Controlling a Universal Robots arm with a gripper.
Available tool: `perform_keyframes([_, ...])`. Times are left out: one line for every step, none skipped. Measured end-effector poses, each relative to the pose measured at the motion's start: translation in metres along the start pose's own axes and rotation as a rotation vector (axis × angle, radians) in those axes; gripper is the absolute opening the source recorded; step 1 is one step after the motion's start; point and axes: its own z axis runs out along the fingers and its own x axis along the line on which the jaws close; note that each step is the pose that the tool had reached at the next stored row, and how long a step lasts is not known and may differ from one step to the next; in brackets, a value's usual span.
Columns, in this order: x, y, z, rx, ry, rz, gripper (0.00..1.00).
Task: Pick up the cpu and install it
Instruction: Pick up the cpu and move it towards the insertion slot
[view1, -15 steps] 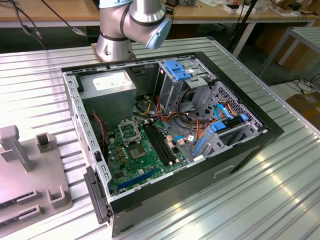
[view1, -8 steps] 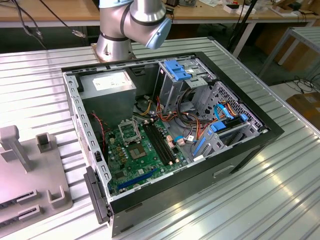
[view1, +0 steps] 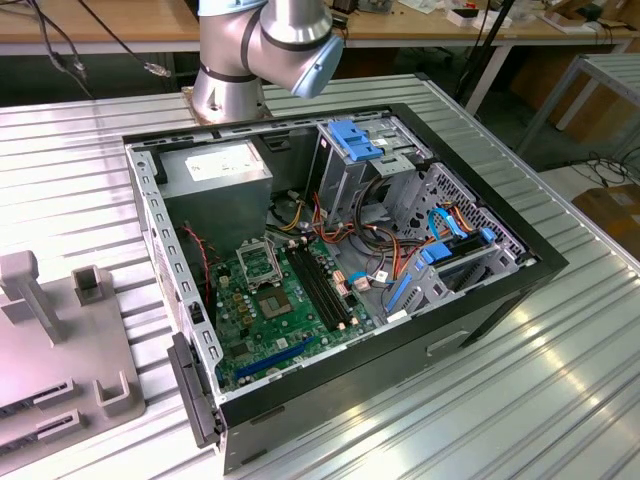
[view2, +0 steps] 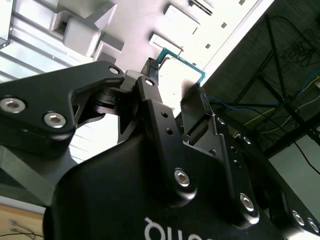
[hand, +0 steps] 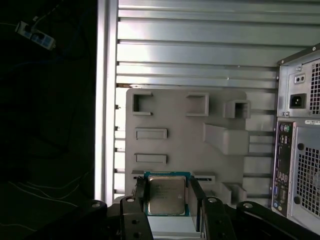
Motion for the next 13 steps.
perform_keyframes([-0.0006,0.0,-0.0001,0.0,0.0001,0.0,0.44])
perform_keyframes([-0.0013,0.0,-0.0001,0.0,0.0,0.0,0.44])
perform_keyframes([-0.0021,-0.0001,-0.0001,0.0,0.0,0.0,0.44])
perform_keyframes([-0.003,-0.0001,-0.0001,0.0,0.0,0.0,0.44])
perform_keyframes([-0.0038,-0.0001,-0.0002,0.0001,0.0,0.0,0.44])
perform_keyframes([-0.0047,-0.0002,-0.0002,0.0001,0.0,0.0,0.44])
perform_keyframes([-0.0053,-0.0002,-0.0002,0.0,0.0,0.0,0.44])
perform_keyframes([-0.0059,-0.0002,-0.0002,0.0,0.0,0.0,0.44])
perform_keyframes([-0.0067,-0.0002,-0.0002,0.0001,0.0001,0.0,0.44])
perform_keyframes([-0.0077,-0.0003,-0.0003,0.0,0.0001,0.0,0.44])
perform_keyframes([-0.0085,-0.0003,-0.0003,0.0001,0.0,0.0,0.44])
perform_keyframes([-0.0094,-0.0003,-0.0003,0.0,0.0,0.0,0.44])
perform_keyframes([-0.0103,-0.0003,-0.0003,0.0,-0.0001,0.0,0.44])
